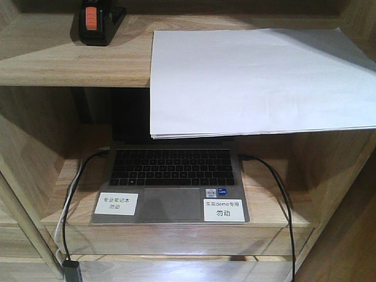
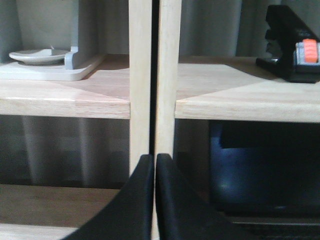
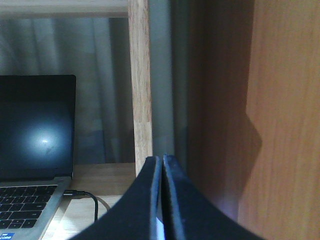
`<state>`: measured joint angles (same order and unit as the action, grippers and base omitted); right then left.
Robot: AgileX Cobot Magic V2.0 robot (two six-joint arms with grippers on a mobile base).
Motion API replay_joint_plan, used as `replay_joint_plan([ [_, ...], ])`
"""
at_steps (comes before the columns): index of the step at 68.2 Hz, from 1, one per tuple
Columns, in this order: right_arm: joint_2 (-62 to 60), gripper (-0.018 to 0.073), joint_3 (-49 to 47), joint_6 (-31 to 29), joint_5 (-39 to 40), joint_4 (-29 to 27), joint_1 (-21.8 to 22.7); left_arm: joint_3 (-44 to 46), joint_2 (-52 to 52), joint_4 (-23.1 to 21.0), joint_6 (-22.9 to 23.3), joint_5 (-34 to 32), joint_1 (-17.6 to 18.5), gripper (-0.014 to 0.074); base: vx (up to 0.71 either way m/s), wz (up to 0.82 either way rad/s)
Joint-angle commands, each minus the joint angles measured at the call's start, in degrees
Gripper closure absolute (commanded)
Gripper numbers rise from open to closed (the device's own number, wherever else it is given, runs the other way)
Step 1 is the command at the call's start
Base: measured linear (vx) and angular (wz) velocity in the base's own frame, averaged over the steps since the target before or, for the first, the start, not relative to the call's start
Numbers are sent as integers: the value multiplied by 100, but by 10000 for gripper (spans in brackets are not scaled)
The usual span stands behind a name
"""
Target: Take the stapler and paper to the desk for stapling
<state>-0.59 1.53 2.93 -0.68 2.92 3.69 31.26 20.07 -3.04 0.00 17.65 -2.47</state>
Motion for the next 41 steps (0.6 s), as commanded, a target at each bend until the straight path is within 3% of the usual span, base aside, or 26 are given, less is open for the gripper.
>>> replay_joint_plan([
  [1, -52, 569, 28, -25, 441, 65, 31, 184, 90, -273, 50, -434, 13, 594, 0, 0],
  [17, -52, 569, 28, -25, 441, 65, 31, 202, 109, -254, -137, -497, 18, 482, 0, 0],
  [41, -52, 569, 28, -25, 441, 65, 31, 202, 116, -254, -418, -524, 292, 96, 0, 0],
])
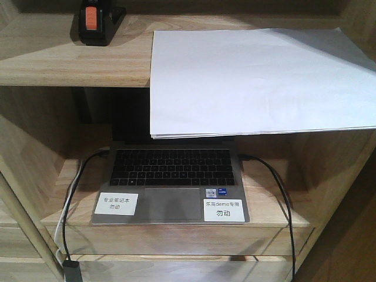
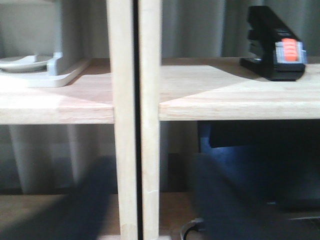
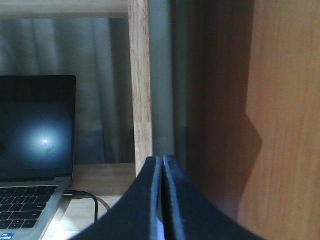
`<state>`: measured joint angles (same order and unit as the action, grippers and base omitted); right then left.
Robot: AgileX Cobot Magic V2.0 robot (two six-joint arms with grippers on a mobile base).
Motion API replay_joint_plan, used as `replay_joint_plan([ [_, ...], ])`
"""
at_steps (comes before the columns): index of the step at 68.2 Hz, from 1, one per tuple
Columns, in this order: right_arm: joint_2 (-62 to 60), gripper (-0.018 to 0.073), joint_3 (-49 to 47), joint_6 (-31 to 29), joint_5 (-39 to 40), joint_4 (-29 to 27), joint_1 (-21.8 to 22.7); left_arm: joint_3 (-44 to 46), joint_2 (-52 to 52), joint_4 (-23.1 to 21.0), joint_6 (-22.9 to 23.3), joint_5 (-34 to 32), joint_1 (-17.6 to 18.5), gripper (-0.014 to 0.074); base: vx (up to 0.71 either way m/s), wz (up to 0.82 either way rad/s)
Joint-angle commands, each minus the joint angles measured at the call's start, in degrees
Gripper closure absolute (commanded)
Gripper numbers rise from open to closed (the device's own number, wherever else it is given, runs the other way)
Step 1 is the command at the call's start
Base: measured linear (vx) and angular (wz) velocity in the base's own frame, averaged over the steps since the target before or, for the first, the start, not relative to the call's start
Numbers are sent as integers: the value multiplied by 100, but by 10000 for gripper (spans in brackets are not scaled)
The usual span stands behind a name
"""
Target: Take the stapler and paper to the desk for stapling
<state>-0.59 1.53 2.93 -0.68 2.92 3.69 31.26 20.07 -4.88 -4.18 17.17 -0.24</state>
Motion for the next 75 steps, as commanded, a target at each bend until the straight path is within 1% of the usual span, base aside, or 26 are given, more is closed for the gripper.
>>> replay_joint_plan([
  [1, -52, 569, 28, -25, 441, 65, 31, 202, 116, -70, 0, -481, 70, 88, 0, 0],
  [6, -52, 569, 28, -25, 434, 65, 31, 202, 116, -70, 0, -450, 75, 67, 0, 0],
  [15, -52, 569, 28, -25, 434, 65, 31, 202, 116, -70, 0, -387, 75, 76, 0, 0],
  [23, -52, 569, 28, -25, 439, 65, 31, 202, 116, -245, 25, -457, 147, 83, 0, 0],
  [32, -52, 569, 28, -25, 439, 65, 31, 207, 119, -285, 7, -484, 457, 83, 0, 0],
  [42, -52, 569, 28, -25, 439, 65, 31, 284, 278, -285, -23, -649, 895, 83, 0, 0],
  [49, -52, 569, 28, -25, 439, 65, 31, 659, 630, -285, -43, -487, 1129, 83, 0, 0],
  [57, -52, 569, 28, -25, 433, 65, 31, 1295, 1214, -285, -50, -272, 1375, 83, 0, 0],
  [75, -52, 569, 28, -25, 440, 65, 31, 2619, 2633, -266, -202, -207, 1807, 83, 0, 0],
])
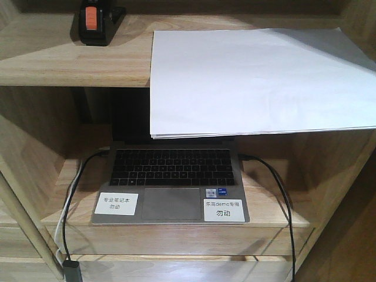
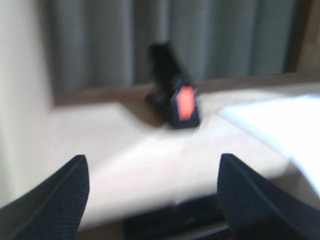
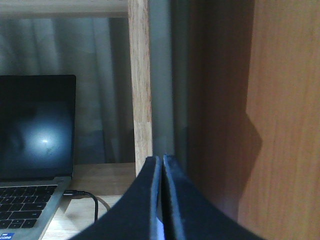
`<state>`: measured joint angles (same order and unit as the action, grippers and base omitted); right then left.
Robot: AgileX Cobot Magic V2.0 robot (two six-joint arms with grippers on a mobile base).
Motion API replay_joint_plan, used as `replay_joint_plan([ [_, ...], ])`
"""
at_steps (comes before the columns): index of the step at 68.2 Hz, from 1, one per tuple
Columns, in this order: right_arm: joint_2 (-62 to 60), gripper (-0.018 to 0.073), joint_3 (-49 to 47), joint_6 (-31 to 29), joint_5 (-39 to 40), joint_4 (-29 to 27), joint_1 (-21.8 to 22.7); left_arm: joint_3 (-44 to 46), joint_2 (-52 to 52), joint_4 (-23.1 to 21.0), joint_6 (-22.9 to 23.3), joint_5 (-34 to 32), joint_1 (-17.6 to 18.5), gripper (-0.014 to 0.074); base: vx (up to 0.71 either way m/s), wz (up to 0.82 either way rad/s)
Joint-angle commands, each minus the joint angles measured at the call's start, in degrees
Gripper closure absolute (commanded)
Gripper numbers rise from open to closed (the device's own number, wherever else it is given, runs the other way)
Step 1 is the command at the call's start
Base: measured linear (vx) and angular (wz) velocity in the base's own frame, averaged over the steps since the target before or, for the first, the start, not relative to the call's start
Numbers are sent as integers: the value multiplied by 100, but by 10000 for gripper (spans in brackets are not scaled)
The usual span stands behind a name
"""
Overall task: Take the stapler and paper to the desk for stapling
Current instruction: 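Grasp the black stapler with the left gripper and lift it off the shelf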
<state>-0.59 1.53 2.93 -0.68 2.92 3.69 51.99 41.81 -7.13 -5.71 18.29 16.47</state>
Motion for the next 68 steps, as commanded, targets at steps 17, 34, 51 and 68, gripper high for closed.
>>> replay_joint_plan([
  [17, -52, 569, 28, -25, 440, 65, 31, 2015, 1892, 58, -49, 210, 436, 83, 0, 0],
  [34, -52, 569, 28, -25, 440, 65, 31, 3680, 3180, 65, 16, 933, 464, 83, 0, 0],
  [51, -52, 569, 28, -25, 440, 65, 31, 5619, 4298, 248, 303, 1848, 464, 83, 0, 0],
  [68, -52, 569, 28, -25, 434, 65, 31, 7221, 5315, 811, 993, 3095, 464, 83, 0, 0],
])
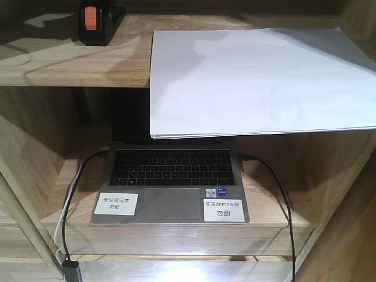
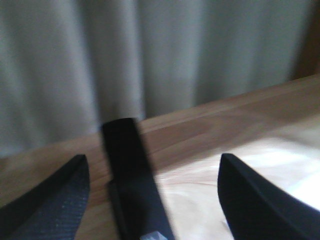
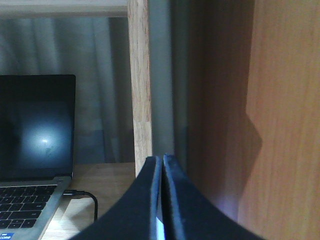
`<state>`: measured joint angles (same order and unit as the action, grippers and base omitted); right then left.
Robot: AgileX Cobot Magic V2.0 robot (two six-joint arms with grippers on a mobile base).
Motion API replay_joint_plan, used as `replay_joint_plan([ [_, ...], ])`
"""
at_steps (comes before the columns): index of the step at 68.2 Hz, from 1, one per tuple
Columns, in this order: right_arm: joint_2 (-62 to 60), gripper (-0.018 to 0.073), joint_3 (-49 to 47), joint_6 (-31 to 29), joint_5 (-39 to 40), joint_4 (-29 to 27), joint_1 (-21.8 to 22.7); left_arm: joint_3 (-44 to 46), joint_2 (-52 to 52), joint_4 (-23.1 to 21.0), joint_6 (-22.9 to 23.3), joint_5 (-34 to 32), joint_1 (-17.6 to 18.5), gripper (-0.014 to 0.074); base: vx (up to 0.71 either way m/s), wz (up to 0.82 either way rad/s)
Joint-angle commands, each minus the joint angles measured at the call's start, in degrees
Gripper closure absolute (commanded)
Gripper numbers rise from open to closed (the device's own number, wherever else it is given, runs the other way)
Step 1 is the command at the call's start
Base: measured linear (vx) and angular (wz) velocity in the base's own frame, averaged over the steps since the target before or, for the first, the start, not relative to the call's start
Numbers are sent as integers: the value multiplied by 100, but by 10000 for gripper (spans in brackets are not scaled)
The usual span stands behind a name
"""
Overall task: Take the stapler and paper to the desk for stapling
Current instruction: 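Grasp the black stapler with the left gripper and lift it off the shelf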
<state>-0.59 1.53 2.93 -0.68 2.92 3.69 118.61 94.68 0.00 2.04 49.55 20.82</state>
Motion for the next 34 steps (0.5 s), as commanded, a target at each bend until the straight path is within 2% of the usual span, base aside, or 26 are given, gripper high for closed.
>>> replay_joint_plan([
  [1, -52, 569, 28, -25, 434, 65, 31, 615, 66, 99, 250, 34, 29, 83, 0, 0],
  [12, -52, 569, 28, -25, 434, 65, 31, 1043, 414, 93, 298, 351, 29, 83, 0, 0],
  [34, -59, 569, 28, -25, 439, 65, 31, 1064, 764, 216, 451, 570, 29, 83, 0, 0],
])
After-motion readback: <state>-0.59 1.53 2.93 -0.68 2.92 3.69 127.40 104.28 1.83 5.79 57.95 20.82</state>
